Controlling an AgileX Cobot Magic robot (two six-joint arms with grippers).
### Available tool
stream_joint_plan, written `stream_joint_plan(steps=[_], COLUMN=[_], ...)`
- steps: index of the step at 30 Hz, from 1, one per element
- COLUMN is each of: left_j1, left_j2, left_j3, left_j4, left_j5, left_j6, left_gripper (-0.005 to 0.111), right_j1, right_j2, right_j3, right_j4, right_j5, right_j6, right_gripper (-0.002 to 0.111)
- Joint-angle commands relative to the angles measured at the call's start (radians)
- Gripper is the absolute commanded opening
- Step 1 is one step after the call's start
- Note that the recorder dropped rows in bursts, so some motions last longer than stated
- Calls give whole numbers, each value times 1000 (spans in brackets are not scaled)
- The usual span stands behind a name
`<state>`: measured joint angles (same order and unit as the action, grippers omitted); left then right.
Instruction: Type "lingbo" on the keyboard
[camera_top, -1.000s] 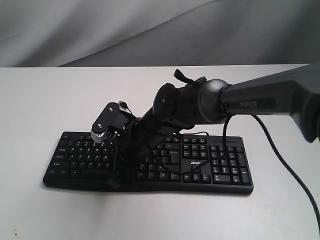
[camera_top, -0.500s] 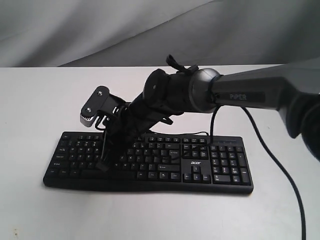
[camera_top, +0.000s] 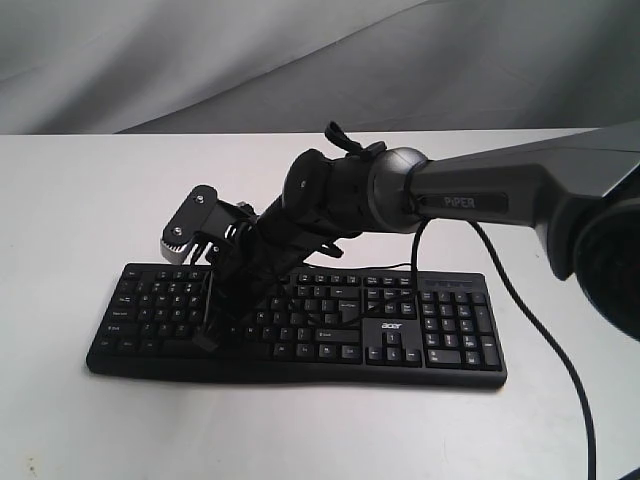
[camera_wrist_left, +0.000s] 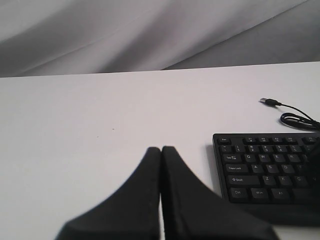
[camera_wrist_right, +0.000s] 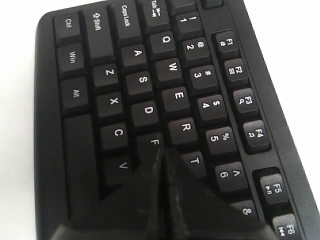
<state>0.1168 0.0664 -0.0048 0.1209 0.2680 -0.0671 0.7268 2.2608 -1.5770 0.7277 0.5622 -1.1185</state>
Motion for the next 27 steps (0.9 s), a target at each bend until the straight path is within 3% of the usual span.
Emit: stream_joint_plan(steps=[1,27], left_j1=[-1,-1], left_j2=[4,4], left_j3=[5,5], left_j4=[-4,-4], left_j5=[-6,-6], left_j6=[-2,-2], left_gripper=[1,1], right_j1=[2,3], right_j2=[0,-37], right_j3=[-8,33], right_j4=[8,-22], right_j5=[3,74], right_j6=[5,53], right_gripper=[0,0])
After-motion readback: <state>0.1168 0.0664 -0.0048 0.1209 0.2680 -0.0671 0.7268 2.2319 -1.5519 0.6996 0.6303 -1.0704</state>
